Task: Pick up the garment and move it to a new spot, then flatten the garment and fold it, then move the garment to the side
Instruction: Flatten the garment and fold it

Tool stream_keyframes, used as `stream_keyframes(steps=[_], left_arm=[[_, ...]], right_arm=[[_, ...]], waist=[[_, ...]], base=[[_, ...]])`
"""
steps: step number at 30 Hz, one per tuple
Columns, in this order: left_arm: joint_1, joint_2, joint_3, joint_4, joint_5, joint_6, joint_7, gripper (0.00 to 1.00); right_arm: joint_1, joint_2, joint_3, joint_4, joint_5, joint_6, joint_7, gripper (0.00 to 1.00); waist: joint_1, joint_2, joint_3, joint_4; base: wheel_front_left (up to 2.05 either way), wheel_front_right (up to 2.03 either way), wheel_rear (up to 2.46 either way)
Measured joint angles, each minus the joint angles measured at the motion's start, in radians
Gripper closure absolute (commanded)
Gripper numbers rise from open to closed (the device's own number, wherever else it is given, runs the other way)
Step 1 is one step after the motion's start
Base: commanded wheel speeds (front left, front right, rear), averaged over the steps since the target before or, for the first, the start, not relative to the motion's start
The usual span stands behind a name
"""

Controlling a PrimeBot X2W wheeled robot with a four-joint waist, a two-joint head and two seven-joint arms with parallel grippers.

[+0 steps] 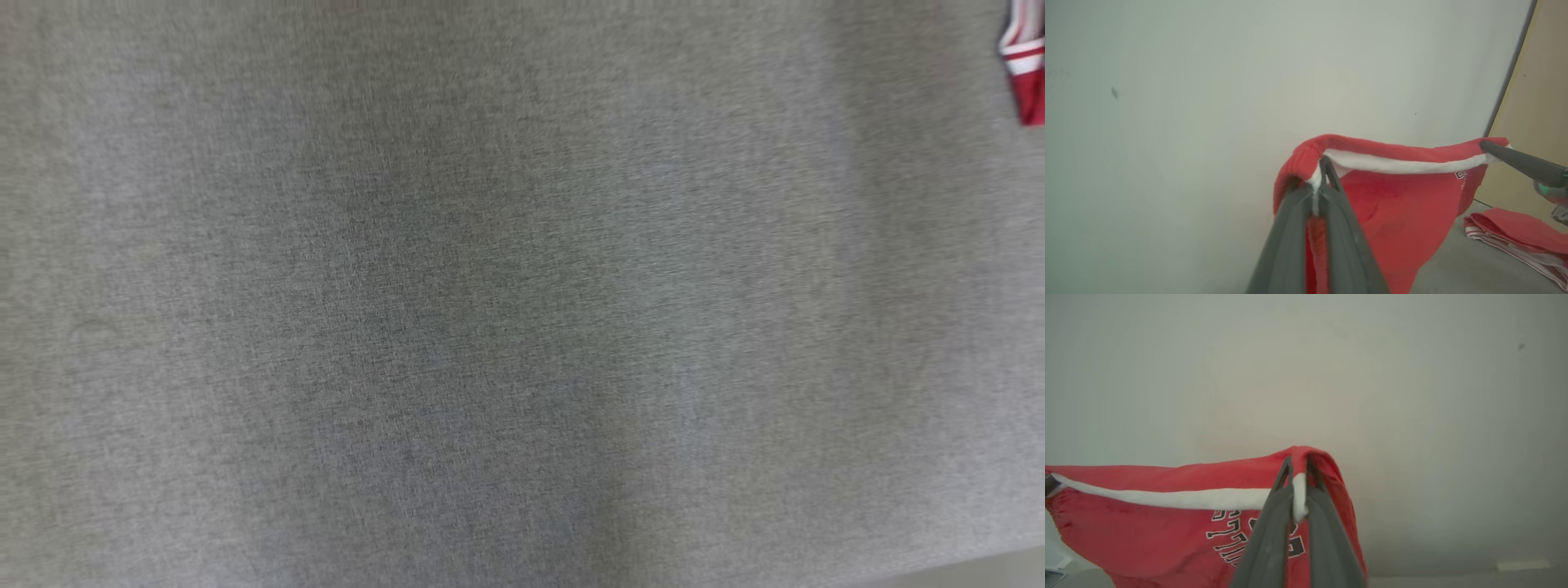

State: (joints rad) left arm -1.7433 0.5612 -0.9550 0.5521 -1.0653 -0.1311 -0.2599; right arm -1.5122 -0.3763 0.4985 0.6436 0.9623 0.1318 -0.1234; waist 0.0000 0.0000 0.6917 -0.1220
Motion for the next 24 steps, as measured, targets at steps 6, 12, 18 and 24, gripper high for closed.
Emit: stream_keyframes(steps=[6, 12, 18, 24], left_arm=[[0.347, 0.047, 0.144, -0.199, 0.075, 0.073, -0.004, 1.0], [0.744, 0.049, 0.295, -0.364, 0.158, 0.127, -0.004, 1.0], [1.076, -0.003, 0.431, -0.476, 0.238, 0.131, -0.004, 1.0], [1.339, -0.064, 0.517, -0.526, 0.331, 0.1, -0.004, 1.0]], right_arm=[[0.269, -0.069, 0.074, -0.149, 0.056, 0.0, -0.007, 1.0], [0.519, -0.116, 0.112, -0.26, 0.095, 0.0, -0.023, 1.0], [0.762, -0.149, 0.115, -0.348, 0.122, 0.0, -0.046, 1.0], [0.981, -0.17, 0.091, -0.409, 0.129, 0.0, -0.059, 1.0]], waist=[[-0.0001, -0.0001, -0.062, -0.007], [-0.0003, -0.0002, -0.144, -0.011], [-0.0003, -0.0002, -0.238, -0.01], [-0.0004, -0.0003, -0.329, -0.002]], base=[[0.0, 0.0, 0.0], [0.0, 0.0, 0.0], [0.0, 0.0, 0.0], [0.0, 0.0, 0.0]])
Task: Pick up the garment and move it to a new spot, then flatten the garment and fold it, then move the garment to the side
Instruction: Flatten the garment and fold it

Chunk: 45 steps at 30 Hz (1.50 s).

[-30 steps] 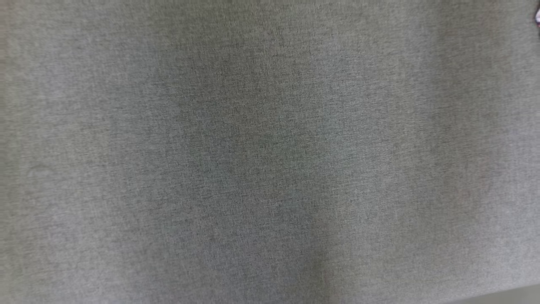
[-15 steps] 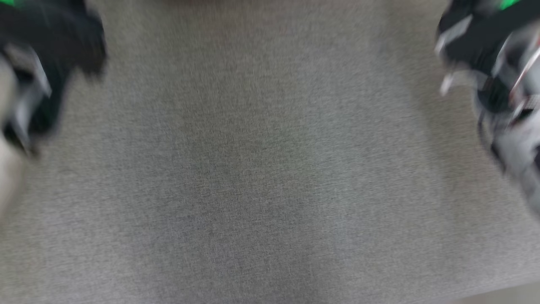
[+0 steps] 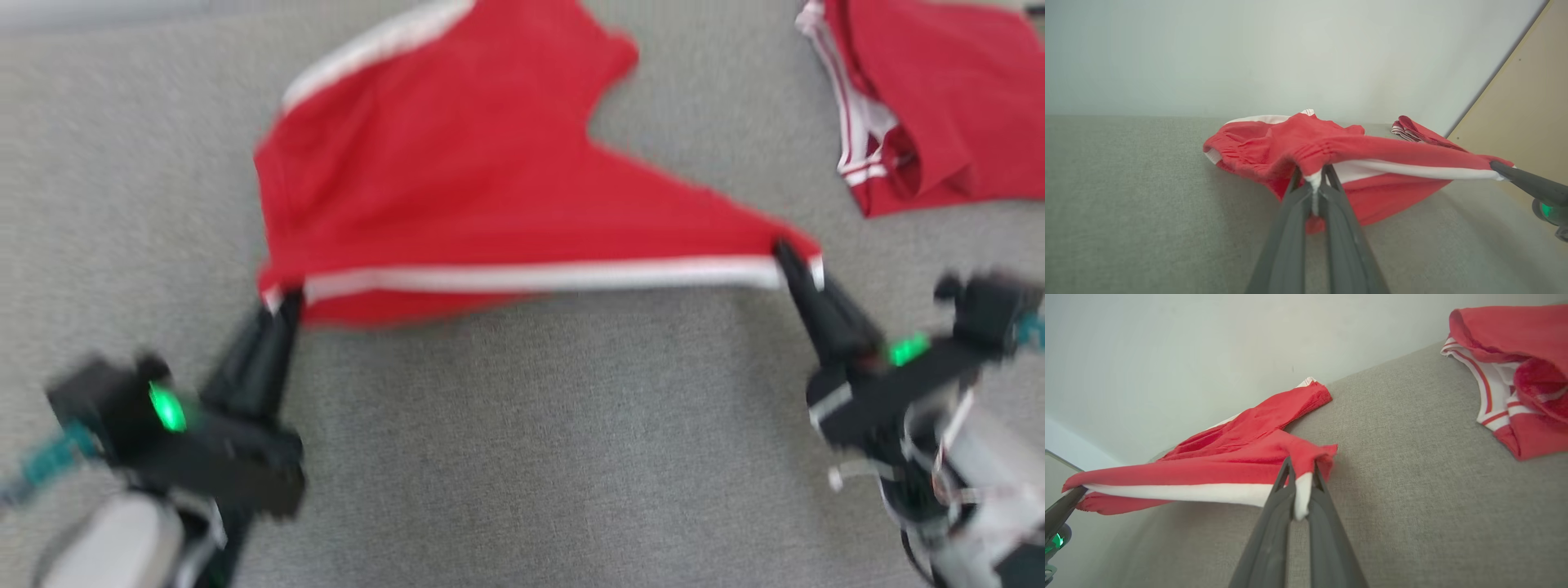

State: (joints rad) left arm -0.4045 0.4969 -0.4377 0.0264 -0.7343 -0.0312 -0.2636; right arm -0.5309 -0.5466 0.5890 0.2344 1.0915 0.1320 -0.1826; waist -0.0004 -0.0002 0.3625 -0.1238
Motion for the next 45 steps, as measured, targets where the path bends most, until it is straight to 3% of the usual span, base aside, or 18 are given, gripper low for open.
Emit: stream_keyframes(steps=[12, 16, 25, 34, 40, 45], left_arm=[[0.338, -0.134, 0.037, 0.048, 0.111, -0.066, 0.001, 1.0], [0.416, -0.172, 0.058, 0.057, 0.137, -0.078, 0.001, 1.0], [0.522, -0.199, 0.062, 0.072, 0.196, -0.094, 0.0, 1.0], [0.47, -0.233, 0.061, 0.072, 0.232, -0.1, 0.0, 1.0], [0.361, -0.249, 0.054, 0.066, 0.223, -0.1, 0.0, 1.0], [0.246, -0.271, 0.064, 0.109, 0.19, -0.1, 0.0, 1.0]], right_arm=[[0.43, 0.01, -0.11, -0.074, -0.03, 0.001, 0.015, 1.0], [0.562, 0.04, -0.174, -0.116, -0.058, 0.001, 0.034, 1.0], [0.772, 0.137, -0.311, -0.222, -0.183, 0.0, 0.15, 1.0], [0.711, 0.224, -0.415, -0.278, -0.242, 0.0, 0.224, 1.0], [0.552, 0.207, -0.438, -0.281, -0.293, 0.0, 0.296, 1.0], [0.375, 0.201, -0.441, -0.204, -0.338, 0.0, 0.348, 1.0]], waist=[[0.0, 0.0, -0.161, 0.024], [0.0001, -0.0001, -0.214, 0.035], [0.0002, 0.0001, -0.28, 0.058], [0.0004, 0.0002, -0.287, 0.082], [0.0005, 0.0003, -0.284, 0.107], [0.0005, 0.0002, -0.267, 0.127]], base=[[0.0, 0.0, 0.0], [0.0, 0.0, 0.0], [0.0, 0.0, 0.0], [0.0, 0.0, 0.0], [0.0, 0.0, 0.0], [0.0, 0.0, 0.0]])
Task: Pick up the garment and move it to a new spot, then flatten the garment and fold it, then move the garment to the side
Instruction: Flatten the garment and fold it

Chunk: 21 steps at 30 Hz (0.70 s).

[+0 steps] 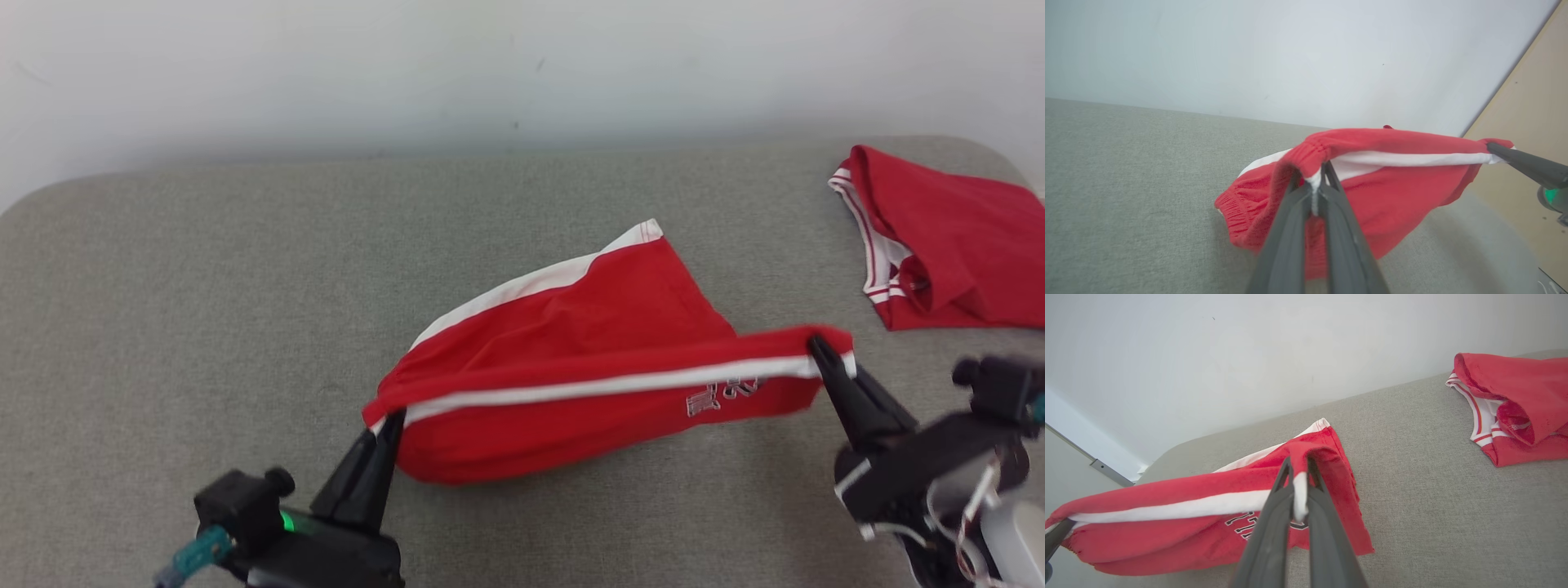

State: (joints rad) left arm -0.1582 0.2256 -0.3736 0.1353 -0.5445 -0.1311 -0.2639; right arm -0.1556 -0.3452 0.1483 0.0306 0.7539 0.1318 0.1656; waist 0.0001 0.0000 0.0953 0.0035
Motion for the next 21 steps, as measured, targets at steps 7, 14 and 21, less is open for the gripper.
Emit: stream_keyframes(steps=[7, 14, 21], left_arm=[[-0.152, -0.038, 0.002, 0.131, -0.043, 0.0, 0.0, 1.0], [-0.306, -0.056, -0.031, 0.256, -0.059, 0.0, 0.0, 1.0], [-0.39, -0.07, -0.031, 0.342, -0.063, 0.0, 0.0, 1.0]], right_arm=[[-0.279, 0.026, 0.039, 0.208, -0.029, 0.0, 0.03, 1.0], [-0.552, 0.074, 0.059, 0.51, -0.063, 0.0, -0.007, 1.0], [-0.741, 0.116, 0.119, 0.766, -0.098, 0.0, -0.085, 1.0]], waist=[[0.0001, 0.0001, 0.054, 0.026], [0.0001, 0.0001, 0.133, 0.051], [0.0003, 0.0002, 0.208, 0.076]], base=[[0.0, 0.0, 0.0], [0.0, 0.0, 0.0], [0.0, 0.0, 0.0]])
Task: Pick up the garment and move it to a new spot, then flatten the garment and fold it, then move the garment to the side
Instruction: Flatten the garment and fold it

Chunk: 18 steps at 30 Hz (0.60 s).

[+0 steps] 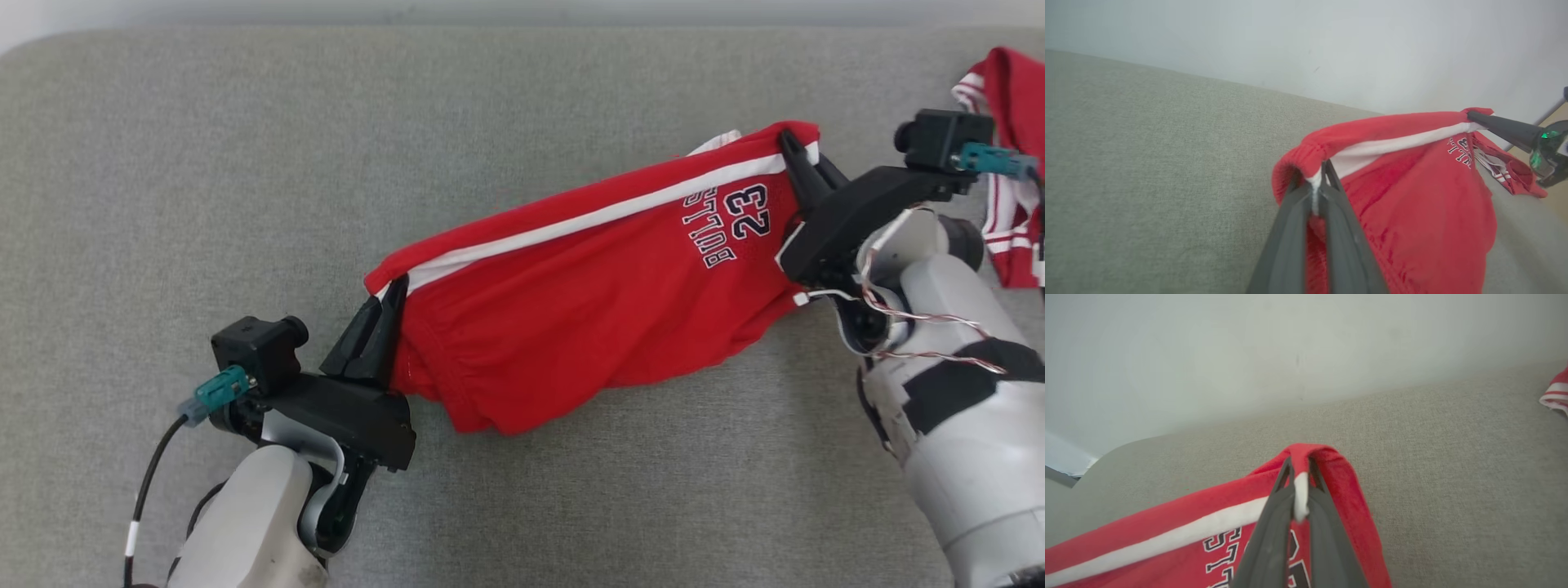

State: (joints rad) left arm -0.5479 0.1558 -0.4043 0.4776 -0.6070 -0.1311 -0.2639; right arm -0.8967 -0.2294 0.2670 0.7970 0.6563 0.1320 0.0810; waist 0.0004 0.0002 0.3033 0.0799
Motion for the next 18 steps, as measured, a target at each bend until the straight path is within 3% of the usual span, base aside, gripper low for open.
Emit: stream_keyframes(steps=[2, 3, 4, 5, 6, 7, 13, 18], left_arm=[[-0.004, -0.006, 0.002, 0.023, 0.005, 0.0, 0.0, 1.0], [-0.006, -0.01, 0.002, 0.033, 0.007, 0.0, 0.0, 1.0], [-0.008, -0.011, 0.002, 0.045, 0.012, 0.0, 0.0, 1.0], [-0.01, -0.013, 0.002, 0.055, 0.021, 0.0, 0.0, 0.72], [-0.012, -0.016, 0.001, 0.064, 0.03, 0.0, 0.0, 0.21], [-0.013, -0.018, 0.002, 0.066, 0.041, 0.0, 0.0, 0.0], [0.008, -0.024, 0.016, 0.063, 0.088, 0.0, 0.0, 0.0], [0.078, -0.019, 0.086, 0.027, 0.144, 0.0, 0.0, 0.0]], right_arm=[[-0.026, 0.018, 0.011, 0.067, 0.001, 0.0, -0.029, 1.0], [-0.036, 0.025, 0.017, 0.094, 0.002, 0.0, -0.044, 0.9], [-0.047, 0.032, 0.025, 0.119, 0.002, 0.0, -0.06, 0.65], [-0.054, 0.037, 0.031, 0.137, 0.006, 0.0, -0.077, 0.0], [-0.059, 0.04, 0.04, 0.153, 0.012, 0.0, -0.092, 0.0], [-0.061, 0.04, 0.053, 0.162, 0.014, 0.0, -0.106, 0.0], [-0.038, 0.004, 0.129, 0.188, 0.06, 0.0, -0.149, 0.0], [0.008, -0.032, 0.21, 0.161, 0.102, 0.0, -0.167, 0.0]], waist=[[0.0, 0.0001, 0.01, 0.005], [0.0, 0.0001, 0.012, 0.007], [0.0, 0.0, 0.012, 0.008], [-0.0001, 0.0001, 0.01, 0.009], [-0.0002, 0.0, 0.006, 0.009], [-0.0003, -0.0001, 0.002, 0.009], [-0.0003, 0.0, -0.031, 0.009], [-0.0005, 0.0, -0.067, 0.001]], base=[[0.0, 0.0, 0.0], [0.0, 0.0, 0.0], [0.0, 0.0, 0.0], [0.0, 0.0, 0.0], [0.0, 0.0, 0.0], [0.0, 0.0, 0.0], [0.0, 0.0, 0.0], [0.0, 0.0, 0.0]])
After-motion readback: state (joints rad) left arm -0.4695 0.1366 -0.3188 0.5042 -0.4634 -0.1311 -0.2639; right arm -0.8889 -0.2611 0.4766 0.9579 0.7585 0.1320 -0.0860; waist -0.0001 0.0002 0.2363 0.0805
